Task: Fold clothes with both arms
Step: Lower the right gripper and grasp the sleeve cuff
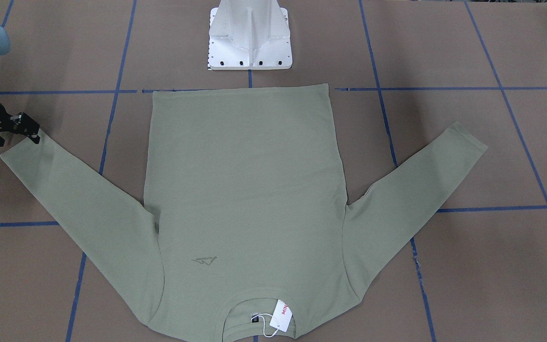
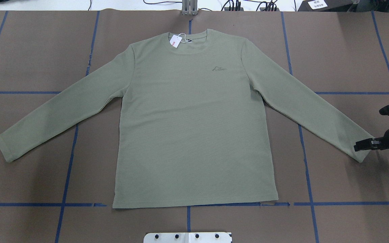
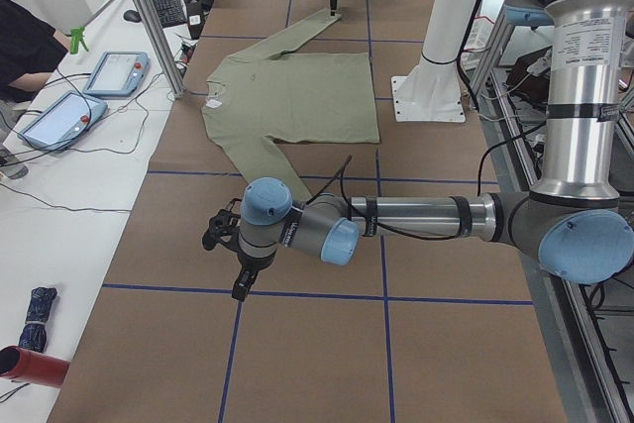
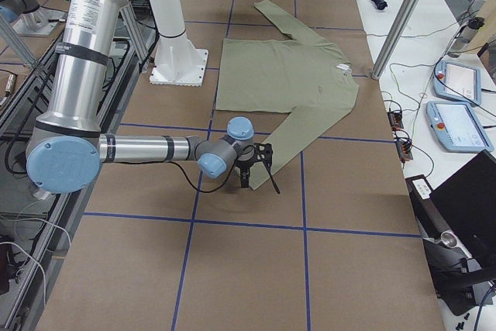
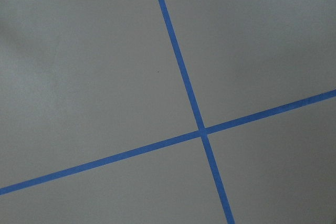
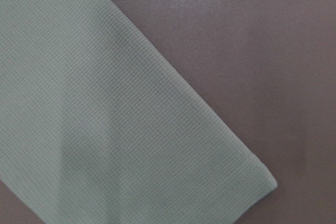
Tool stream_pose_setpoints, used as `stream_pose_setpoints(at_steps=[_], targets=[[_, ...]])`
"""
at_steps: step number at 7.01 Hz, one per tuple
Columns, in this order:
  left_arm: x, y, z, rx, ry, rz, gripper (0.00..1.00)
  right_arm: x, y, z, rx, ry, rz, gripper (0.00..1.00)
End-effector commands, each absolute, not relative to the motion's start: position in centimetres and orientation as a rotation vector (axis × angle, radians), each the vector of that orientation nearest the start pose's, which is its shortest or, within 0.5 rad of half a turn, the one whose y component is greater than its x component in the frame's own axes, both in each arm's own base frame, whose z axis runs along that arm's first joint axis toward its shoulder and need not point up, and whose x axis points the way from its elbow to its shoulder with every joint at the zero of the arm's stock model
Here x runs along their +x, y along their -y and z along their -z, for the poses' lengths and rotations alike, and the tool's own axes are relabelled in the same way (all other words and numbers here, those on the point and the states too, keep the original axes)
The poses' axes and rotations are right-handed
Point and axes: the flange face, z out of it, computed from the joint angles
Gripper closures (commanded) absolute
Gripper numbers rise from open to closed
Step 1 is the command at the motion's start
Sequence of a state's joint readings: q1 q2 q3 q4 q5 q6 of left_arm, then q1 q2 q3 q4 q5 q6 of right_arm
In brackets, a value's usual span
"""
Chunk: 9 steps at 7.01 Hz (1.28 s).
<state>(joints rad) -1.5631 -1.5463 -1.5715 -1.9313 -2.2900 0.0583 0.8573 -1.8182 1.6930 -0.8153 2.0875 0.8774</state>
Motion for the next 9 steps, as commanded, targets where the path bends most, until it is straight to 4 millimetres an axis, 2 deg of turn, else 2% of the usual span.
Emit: stream_pose_setpoints(at_steps=[1, 2, 4, 5, 7, 8, 9], targets=[[-6.4, 50.2, -63.2, 0.345, -0.704, -0.186, 0.00, -20.9, 37.0, -64.1, 0.063, 0.781, 0.004, 0.00], [-6.4, 50.2, -63.2, 0.345, -0.704, -0.186, 0.00, -20.9, 36.9, -64.3, 0.060, 0.778, 0.003, 0.01], [-6.4, 50.2, -63.0, 0.348, -0.704, -0.187, 0.00, -20.9, 36.9, -64.6, 0.047, 0.781, 0.005, 0.35], [-6.5, 50.2, -62.8, 0.353, -0.704, -0.185, 0.00, -20.9, 36.8, -64.5, 0.045, 0.783, 0.006, 0.55], [-6.5, 50.2, -62.8, 0.353, -0.704, -0.185, 0.00, -21.0, 36.8, -64.3, 0.043, 0.790, 0.009, 0.85], [-6.5, 50.2, -62.8, 0.353, -0.704, -0.185, 0.00, -21.1, 36.9, -64.0, 0.045, 0.795, 0.013, 0.96], [-6.5, 50.2, -62.9, 0.351, -0.704, -0.185, 0.00, -21.3, 36.7, -63.4, 0.020, 0.832, 0.029, 1.00]])
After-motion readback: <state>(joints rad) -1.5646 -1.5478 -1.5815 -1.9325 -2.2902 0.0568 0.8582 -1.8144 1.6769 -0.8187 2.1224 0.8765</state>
